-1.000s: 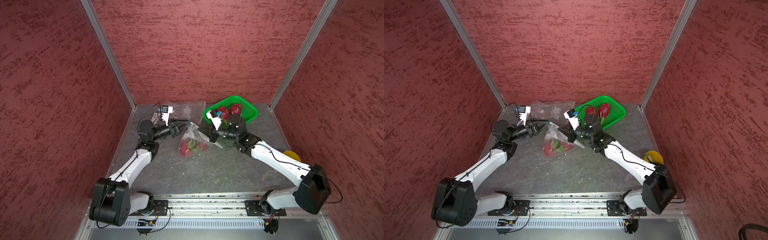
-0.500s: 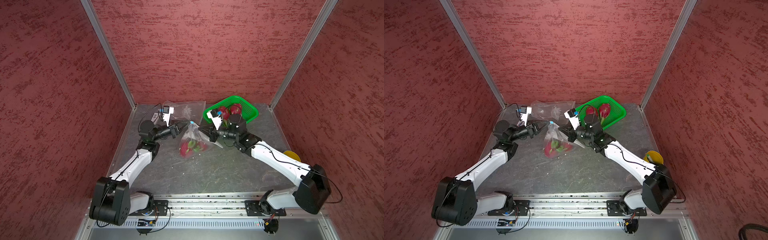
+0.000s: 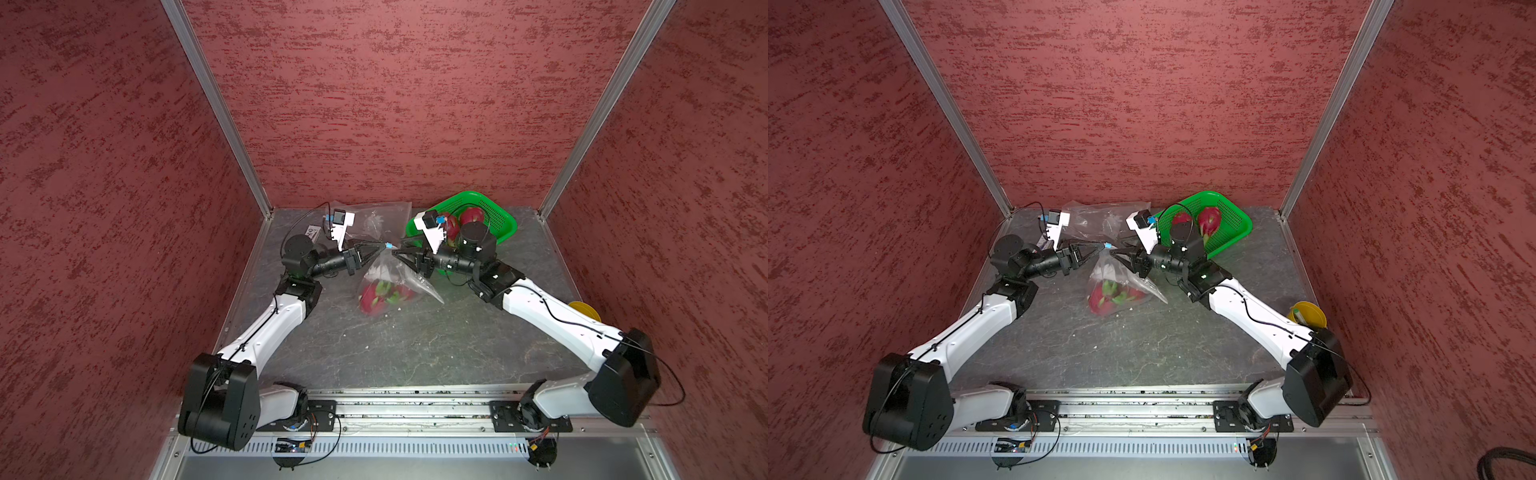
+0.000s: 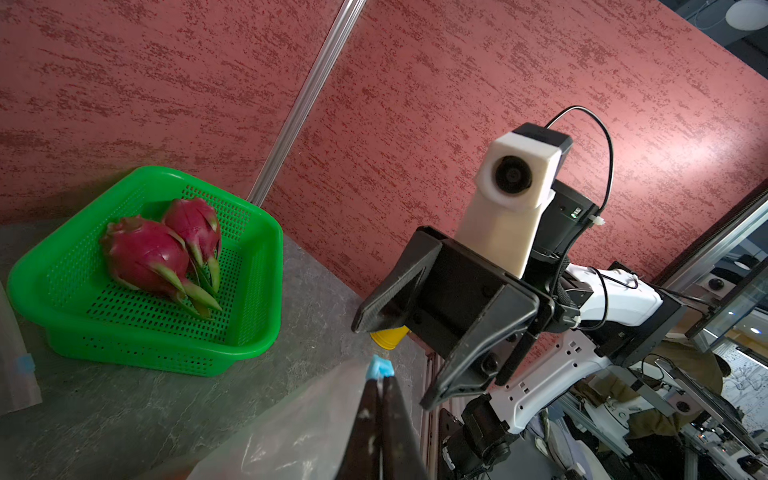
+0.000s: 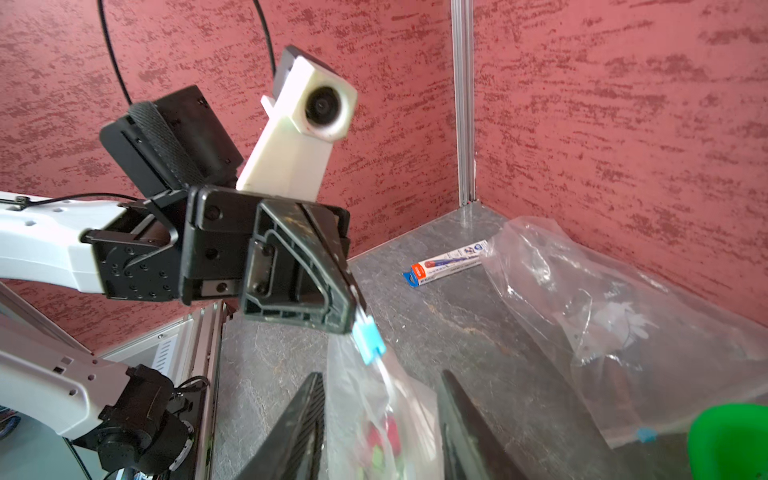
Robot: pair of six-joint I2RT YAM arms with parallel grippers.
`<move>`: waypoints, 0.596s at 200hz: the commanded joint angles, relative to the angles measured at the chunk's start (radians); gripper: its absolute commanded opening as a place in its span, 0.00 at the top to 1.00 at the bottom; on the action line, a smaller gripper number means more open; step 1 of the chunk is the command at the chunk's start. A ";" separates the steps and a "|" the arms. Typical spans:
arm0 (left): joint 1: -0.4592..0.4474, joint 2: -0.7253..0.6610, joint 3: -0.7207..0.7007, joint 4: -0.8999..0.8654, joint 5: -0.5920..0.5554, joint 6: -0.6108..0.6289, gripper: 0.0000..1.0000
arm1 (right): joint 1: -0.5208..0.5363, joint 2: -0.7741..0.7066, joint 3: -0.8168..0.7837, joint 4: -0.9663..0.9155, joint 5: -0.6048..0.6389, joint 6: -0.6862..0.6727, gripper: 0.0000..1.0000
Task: Open the zip-top bag and take out the dragon fruit
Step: Pick up the zipper food storage bag at the center of the board, then unzip the zipper on the zipper food storage bag.
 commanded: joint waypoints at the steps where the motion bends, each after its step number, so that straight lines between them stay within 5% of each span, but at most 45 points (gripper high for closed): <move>1: -0.010 0.013 0.042 -0.052 0.026 0.037 1.00 | -0.001 0.022 0.056 0.005 -0.031 -0.027 0.59; 58: -0.014 0.022 0.072 -0.103 0.030 0.047 1.00 | 0.003 0.111 0.125 -0.051 -0.043 -0.048 0.75; 119: -0.005 0.026 0.123 -0.225 0.021 0.056 1.00 | 0.008 0.094 0.106 -0.103 0.034 -0.114 0.72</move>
